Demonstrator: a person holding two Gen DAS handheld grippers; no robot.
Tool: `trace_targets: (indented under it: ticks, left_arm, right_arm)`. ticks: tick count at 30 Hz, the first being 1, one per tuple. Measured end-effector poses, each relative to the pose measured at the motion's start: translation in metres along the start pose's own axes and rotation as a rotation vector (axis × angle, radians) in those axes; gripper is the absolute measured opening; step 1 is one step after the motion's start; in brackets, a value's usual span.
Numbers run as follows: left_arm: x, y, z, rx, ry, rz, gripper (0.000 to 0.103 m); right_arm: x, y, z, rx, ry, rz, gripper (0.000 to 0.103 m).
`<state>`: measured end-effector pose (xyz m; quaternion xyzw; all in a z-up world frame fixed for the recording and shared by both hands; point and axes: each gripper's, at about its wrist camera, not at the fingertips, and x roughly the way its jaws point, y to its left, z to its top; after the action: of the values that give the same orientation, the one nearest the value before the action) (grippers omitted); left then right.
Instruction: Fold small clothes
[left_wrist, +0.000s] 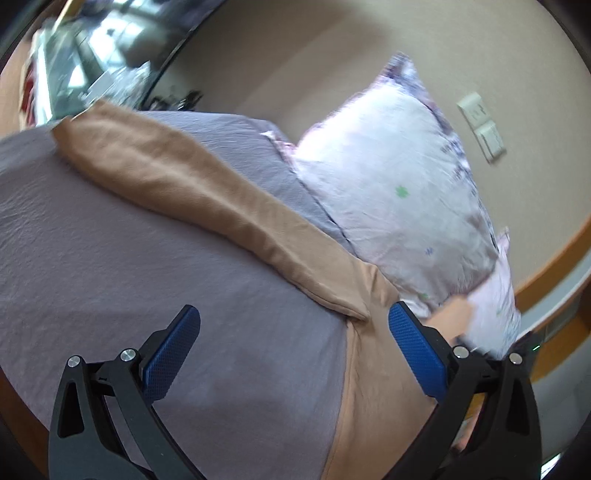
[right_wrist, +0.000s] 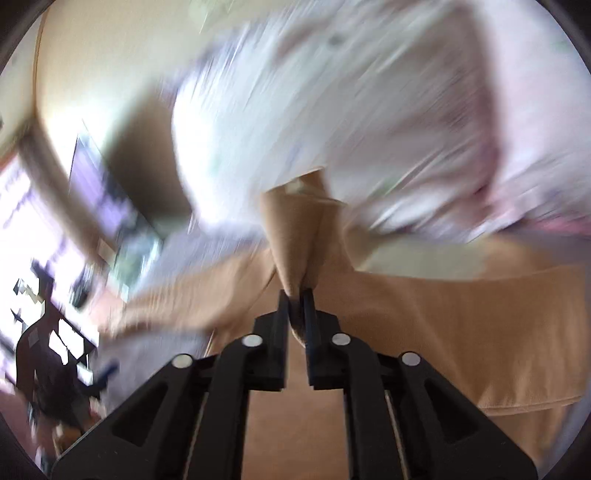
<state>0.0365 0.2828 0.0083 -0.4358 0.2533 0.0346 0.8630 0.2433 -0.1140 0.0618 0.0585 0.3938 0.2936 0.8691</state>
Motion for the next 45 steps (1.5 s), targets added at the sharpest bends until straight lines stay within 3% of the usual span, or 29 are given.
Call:
trace_targets:
  ticks: [1,2,3,6,9,12,17,22,23,24,25,27,28,30,32,37,39,42,43,45]
  left_arm:
    - [-0.001,0.006,0.005,-0.022,-0.004,0.014,0.102]
    - [-0.003,0.013,0.011,-0.045,-0.017,0.030,0.102]
    - [-0.006,0.019,0.016,-0.061,-0.034,0.042,0.102]
    - [-0.011,0.034,0.032,-0.103,-0.075,0.073,0.102]
    - [-0.008,0.044,0.047,-0.142,-0.081,0.090,0.102]
    - [-0.006,0.054,0.061,-0.206,-0.087,0.111,0.100]
    - [-0.008,0.073,0.073,-0.358,-0.083,0.186,0.084]
    - [-0.010,0.085,0.078,-0.447,-0.085,0.177,0.078]
    - [-0.009,0.086,0.080,-0.443,-0.091,0.179,0.074]
    - [-0.007,0.088,0.083,-0.434,-0.094,0.193,0.057]
    - [-0.003,0.091,0.085,-0.424,-0.091,0.214,0.034]
    - [0.003,0.101,0.086,-0.429,-0.082,0.234,0.010]
    - [0.005,0.102,0.087,-0.420,-0.077,0.233,0.008]
    - [0.008,0.089,0.092,-0.375,-0.072,0.255,0.007]
    - [0.012,0.058,0.096,-0.300,-0.078,0.226,0.007]
    - [0.057,-0.093,0.073,0.020,0.012,-0.022,0.007]
    - [0.093,-0.171,0.032,0.177,0.119,-0.168,0.007]
    - [0.147,-0.258,-0.052,0.386,0.288,-0.291,0.007]
    - [0.161,-0.274,-0.077,0.448,0.332,-0.295,0.007]
    - [0.199,-0.309,-0.150,0.677,0.449,-0.230,0.007]
  right_arm:
    - [0.017,0.008,-0.008,0.002,0.065,0.022,0.022]
    - [0.025,0.011,-0.011,0.007,0.089,0.043,0.035]
    - [0.026,0.011,-0.013,0.011,0.086,0.062,0.050]
    - [0.003,0.000,-0.012,0.024,-0.001,0.043,0.070]
    - [-0.024,-0.015,-0.007,0.052,-0.048,0.030,0.075]
    - [-0.054,-0.018,-0.028,0.064,-0.080,0.007,0.078]
    - [-0.076,-0.037,-0.045,0.128,-0.106,0.054,0.080]
    - [-0.089,-0.041,-0.050,0.140,-0.143,0.095,0.083]
    - [-0.090,-0.041,-0.051,0.135,-0.143,0.099,0.083]
    - [-0.092,-0.042,-0.053,0.133,-0.143,0.104,0.083]
    - [-0.096,-0.045,-0.055,0.134,-0.152,0.110,0.083]
    - [-0.104,-0.051,-0.059,0.138,-0.179,0.109,0.087]
    - [-0.110,-0.055,-0.061,0.140,-0.196,0.103,0.088]
    - [-0.123,-0.064,-0.066,0.144,-0.231,0.086,0.088]
    - [-0.134,-0.073,-0.070,0.150,-0.256,0.066,0.089]
    - [-0.152,-0.102,-0.078,0.223,-0.322,0.020,0.089]
    - [-0.154,-0.112,-0.081,0.256,-0.338,0.009,0.089]
    - [-0.154,-0.130,-0.086,0.316,-0.355,-0.025,0.089]
    - [-0.152,-0.138,-0.086,0.337,-0.356,-0.036,0.089]
    - [-0.144,-0.159,-0.087,0.406,-0.328,-0.053,0.088]
